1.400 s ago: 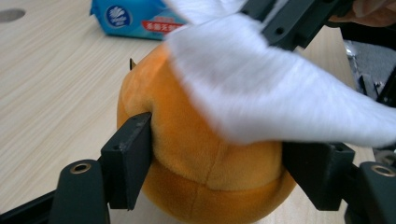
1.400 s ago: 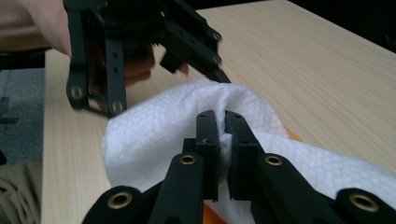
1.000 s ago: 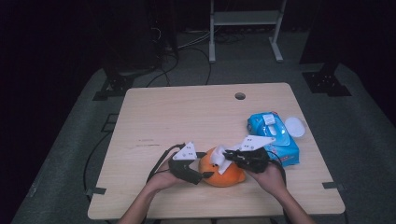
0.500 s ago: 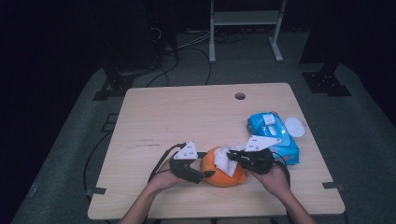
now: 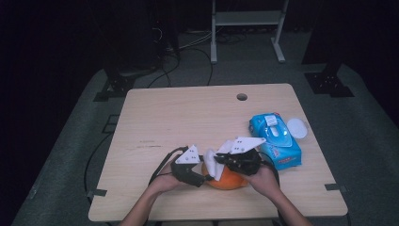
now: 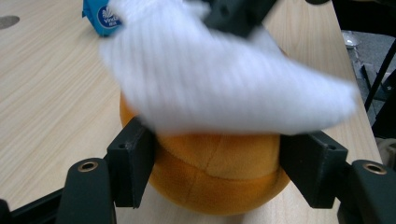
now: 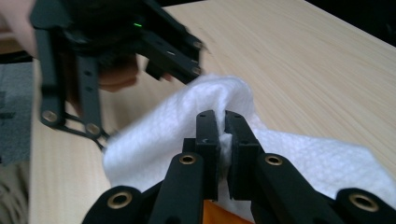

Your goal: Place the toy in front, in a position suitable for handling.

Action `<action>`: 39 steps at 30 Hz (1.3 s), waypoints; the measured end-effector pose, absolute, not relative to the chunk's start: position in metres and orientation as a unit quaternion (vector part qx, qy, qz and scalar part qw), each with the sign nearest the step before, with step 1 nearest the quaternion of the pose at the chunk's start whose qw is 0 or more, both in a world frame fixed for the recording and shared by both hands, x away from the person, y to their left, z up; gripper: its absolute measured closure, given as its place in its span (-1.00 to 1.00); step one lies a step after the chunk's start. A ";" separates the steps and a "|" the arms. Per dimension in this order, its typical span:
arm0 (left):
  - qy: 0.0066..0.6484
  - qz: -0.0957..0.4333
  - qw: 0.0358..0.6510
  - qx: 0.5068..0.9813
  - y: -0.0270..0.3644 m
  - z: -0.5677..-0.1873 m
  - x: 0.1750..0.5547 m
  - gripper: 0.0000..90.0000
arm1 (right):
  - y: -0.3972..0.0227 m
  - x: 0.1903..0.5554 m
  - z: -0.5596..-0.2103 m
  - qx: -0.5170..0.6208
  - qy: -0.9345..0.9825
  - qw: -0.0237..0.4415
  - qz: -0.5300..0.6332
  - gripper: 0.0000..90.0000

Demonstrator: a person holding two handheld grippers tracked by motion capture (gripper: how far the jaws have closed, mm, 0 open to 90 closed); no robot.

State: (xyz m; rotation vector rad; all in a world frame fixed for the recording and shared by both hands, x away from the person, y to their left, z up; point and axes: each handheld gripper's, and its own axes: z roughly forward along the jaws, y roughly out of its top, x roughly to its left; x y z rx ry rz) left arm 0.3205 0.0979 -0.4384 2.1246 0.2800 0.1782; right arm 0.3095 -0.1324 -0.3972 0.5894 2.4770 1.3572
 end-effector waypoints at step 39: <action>0.138 0.033 0.498 0.855 0.094 -0.426 0.320 -0.54 | -0.159 0.293 -0.405 0.226 0.849 0.123 0.461 0.87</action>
